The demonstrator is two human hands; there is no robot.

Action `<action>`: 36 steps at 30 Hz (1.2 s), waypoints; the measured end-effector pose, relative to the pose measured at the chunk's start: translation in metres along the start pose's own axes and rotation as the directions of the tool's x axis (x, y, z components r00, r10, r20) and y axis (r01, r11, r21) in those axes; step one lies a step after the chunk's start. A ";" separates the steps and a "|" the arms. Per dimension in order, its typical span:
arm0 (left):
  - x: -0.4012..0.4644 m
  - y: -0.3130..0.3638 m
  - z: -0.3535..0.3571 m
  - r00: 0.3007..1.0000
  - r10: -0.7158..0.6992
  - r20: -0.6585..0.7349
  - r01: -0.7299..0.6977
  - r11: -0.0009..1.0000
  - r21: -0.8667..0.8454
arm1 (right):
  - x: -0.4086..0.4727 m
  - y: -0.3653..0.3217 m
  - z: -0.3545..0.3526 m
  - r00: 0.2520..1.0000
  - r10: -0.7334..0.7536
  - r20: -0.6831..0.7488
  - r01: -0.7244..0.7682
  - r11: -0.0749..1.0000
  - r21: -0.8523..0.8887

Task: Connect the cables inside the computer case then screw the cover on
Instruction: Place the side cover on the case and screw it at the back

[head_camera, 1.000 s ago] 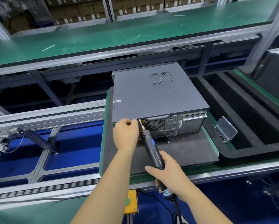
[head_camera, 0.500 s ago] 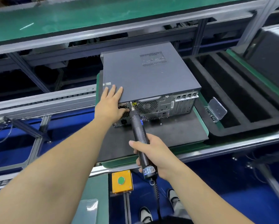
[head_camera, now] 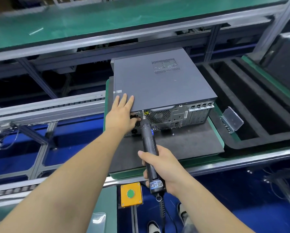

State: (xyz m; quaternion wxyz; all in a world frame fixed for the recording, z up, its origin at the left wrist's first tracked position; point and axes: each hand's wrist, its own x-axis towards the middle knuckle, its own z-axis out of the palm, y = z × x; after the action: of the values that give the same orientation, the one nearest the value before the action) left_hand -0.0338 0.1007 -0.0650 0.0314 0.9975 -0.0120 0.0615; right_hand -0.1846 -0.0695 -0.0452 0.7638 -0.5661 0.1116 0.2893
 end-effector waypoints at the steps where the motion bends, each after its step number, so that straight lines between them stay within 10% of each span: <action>1: 0.000 0.000 0.000 1.000 -0.001 0.000 0.001 1.000 0.010 | 0.000 0.000 -0.001 1.000 -0.002 -0.002 0.002 1.000 -0.004; 12: 0.000 -0.002 0.006 1.000 0.014 -0.019 -0.013 1.000 0.002 | 0.002 -0.001 -0.015 0.999 -0.040 -0.024 0.036 0.986 -0.163; 19: -0.066 0.068 0.045 0.836 -0.048 -0.546 -0.102 0.965 -0.242 | -0.001 0.020 -0.088 0.992 -0.050 -0.112 0.012 0.947 -0.321; 22: -0.071 0.108 0.070 0.978 -0.203 -0.046 0.119 0.730 -0.673 | 0.002 0.029 -0.131 0.975 -0.002 -0.223 -0.072 0.943 -0.326; 24: -0.063 0.128 0.082 0.917 -0.297 0.266 0.394 0.567 -0.724 | 0.009 0.031 -0.156 0.961 0.003 -0.278 -0.113 0.918 -0.380; 36: -0.026 0.161 0.113 0.922 -0.287 0.261 0.382 0.785 -0.488 | 0.030 0.034 -0.209 0.971 -0.034 -0.237 -0.107 0.823 -0.558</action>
State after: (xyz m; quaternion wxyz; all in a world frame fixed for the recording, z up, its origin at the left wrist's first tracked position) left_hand -0.0507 -0.0663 -0.1699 0.3145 0.9372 0.1464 -0.0375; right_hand -0.1469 -0.2472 -0.1576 0.5368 -0.7952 0.1214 0.2545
